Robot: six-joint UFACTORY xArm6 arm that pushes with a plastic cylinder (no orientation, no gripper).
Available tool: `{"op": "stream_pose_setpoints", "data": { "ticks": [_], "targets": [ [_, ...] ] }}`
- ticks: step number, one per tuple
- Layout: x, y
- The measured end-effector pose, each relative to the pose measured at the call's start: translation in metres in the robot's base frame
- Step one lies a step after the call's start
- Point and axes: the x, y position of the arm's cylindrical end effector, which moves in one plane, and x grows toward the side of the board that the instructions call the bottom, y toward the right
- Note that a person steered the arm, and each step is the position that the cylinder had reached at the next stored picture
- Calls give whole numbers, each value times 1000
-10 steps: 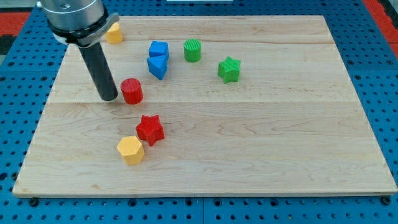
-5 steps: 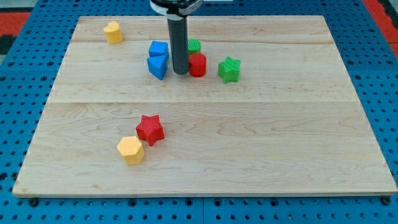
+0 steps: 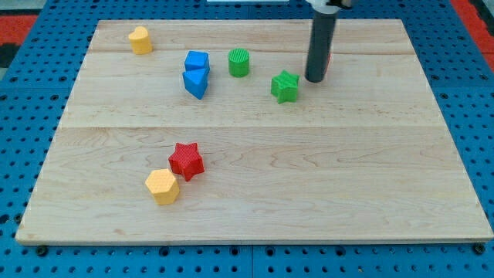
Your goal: Move the red circle at thedd top right of the green circle
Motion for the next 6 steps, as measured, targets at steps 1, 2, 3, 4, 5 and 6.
{"op": "stream_pose_setpoints", "data": {
  "ticks": [1,2,3,4,5,6],
  "targets": [
    [-36,7],
    [-82,-65],
    [-71,-63],
    [-53,3],
    [-77,44],
    [-120,-25]
  ]
}}
